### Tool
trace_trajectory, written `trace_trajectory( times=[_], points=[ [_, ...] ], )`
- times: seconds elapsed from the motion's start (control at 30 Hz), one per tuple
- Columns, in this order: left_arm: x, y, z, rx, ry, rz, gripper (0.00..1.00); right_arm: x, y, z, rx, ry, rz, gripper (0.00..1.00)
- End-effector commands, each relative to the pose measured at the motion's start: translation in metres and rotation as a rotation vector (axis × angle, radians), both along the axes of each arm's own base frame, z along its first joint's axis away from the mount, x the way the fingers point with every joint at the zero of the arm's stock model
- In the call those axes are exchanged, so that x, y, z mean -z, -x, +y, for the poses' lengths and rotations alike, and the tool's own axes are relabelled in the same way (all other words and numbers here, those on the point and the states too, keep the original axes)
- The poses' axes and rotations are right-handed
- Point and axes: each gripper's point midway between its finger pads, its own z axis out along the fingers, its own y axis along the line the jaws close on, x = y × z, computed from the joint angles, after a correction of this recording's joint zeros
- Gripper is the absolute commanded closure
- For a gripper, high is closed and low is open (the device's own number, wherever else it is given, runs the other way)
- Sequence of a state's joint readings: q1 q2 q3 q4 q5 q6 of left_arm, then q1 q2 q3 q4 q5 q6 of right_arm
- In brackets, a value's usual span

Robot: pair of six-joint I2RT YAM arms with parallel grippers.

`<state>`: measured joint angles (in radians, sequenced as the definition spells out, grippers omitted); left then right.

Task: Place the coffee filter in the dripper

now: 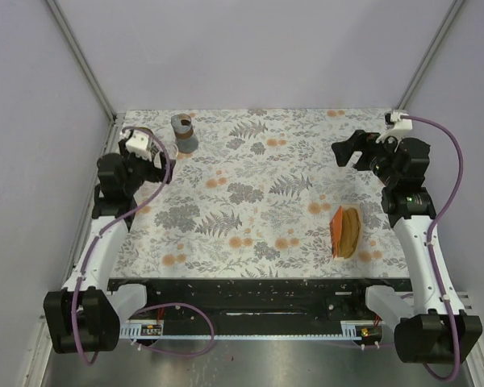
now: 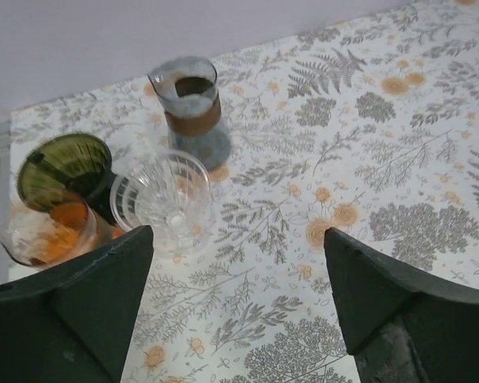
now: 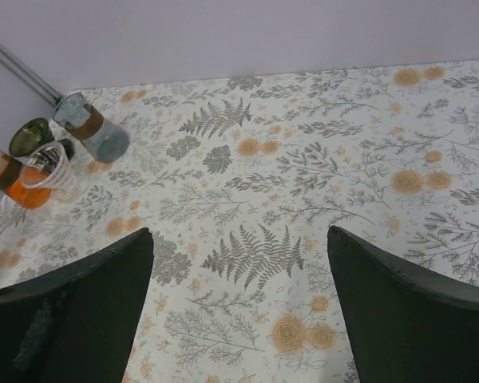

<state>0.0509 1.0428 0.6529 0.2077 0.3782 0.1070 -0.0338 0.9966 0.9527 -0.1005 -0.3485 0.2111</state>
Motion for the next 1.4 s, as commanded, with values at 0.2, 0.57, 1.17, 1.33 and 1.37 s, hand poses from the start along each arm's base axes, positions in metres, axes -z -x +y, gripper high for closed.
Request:
trace_trajectory(
  times=[0.2,0.57,1.17,1.33,1.37],
  points=[
    [-0.048,-0.014,0.032,-0.108,-0.139,0.37,0.19,0.009,0.03,0.025,-0.118,0.034,0.13,0.03],
    [-0.031,-0.107,0.12,-0.538,-0.25,0.476,0.23,0.033,0.041,0.037,-0.167,0.067,0.162,0.02],
    [0.044,-0.139,0.185,-0.665,-0.213,0.645,0.34,0.039,0.04,0.045,-0.194,0.076,0.172,0.01],
    [0.061,-0.137,0.194,-0.664,-0.196,0.686,0.41,0.038,0.04,0.047,-0.207,0.072,0.168,0.01],
    [0.064,-0.137,0.192,-0.652,-0.195,0.697,0.42,0.038,0.04,0.047,-0.207,0.072,0.168,0.01]
  ],
)
